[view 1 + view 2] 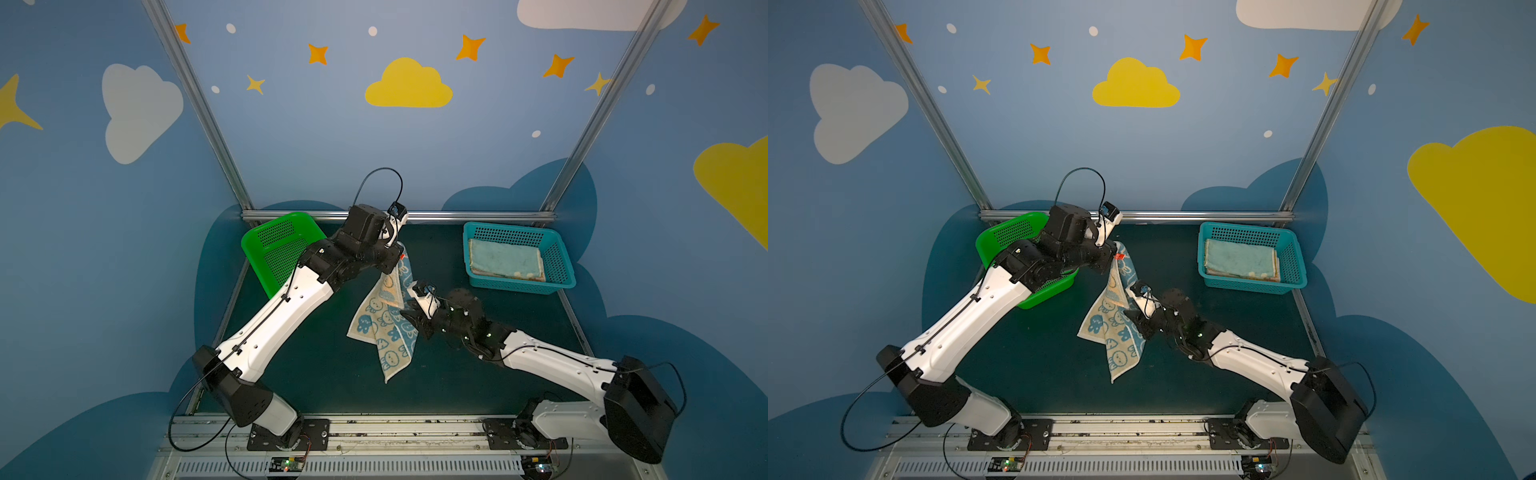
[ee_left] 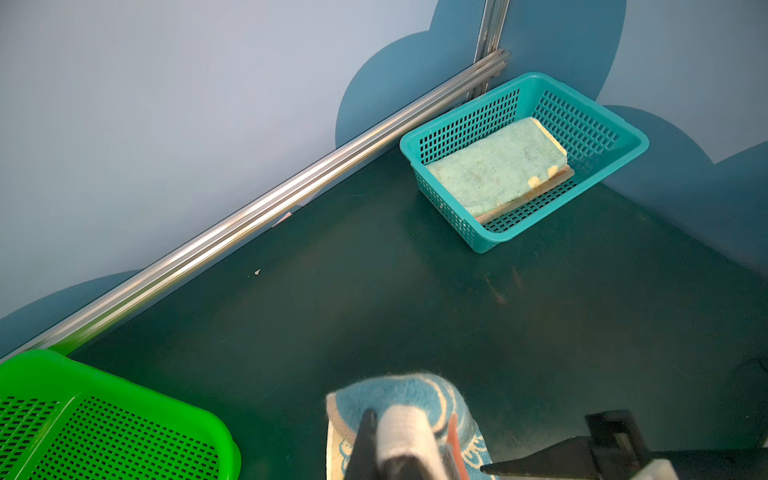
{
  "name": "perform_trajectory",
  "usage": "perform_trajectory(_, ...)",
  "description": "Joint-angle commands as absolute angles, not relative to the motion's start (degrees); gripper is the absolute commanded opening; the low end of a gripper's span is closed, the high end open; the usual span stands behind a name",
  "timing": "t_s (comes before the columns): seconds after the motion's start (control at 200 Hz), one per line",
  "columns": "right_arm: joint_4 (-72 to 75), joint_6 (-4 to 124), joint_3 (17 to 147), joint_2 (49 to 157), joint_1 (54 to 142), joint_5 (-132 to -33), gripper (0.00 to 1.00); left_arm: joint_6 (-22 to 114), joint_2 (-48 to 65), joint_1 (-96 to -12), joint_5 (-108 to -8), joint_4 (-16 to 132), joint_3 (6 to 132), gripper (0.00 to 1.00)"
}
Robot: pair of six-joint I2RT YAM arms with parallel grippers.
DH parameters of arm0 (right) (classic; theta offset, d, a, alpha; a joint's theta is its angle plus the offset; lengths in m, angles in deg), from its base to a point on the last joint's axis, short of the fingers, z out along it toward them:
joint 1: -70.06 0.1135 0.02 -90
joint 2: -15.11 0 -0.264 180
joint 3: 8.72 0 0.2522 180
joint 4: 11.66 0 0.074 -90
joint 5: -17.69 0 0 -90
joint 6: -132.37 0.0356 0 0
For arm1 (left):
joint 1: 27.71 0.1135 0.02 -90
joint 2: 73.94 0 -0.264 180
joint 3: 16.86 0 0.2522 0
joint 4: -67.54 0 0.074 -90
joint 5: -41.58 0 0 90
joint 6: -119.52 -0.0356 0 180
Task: Fold and stack the towels
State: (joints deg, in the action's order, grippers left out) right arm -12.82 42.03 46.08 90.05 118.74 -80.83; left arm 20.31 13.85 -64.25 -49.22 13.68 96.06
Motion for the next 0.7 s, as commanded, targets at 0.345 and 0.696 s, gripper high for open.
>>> perform_trajectory(0.345,-19.9,43.9,50.2,96.2,118.2,-83.5,0.30,19.6,13.4,-64.4,-48.9,13.7,97.4,0.04)
perform_trajectory(0.696,-17.9,43.7,50.6,96.3,117.3,-83.4,0.00,19.7,13.3,-64.3,-47.8,14.1,97.0,0.04)
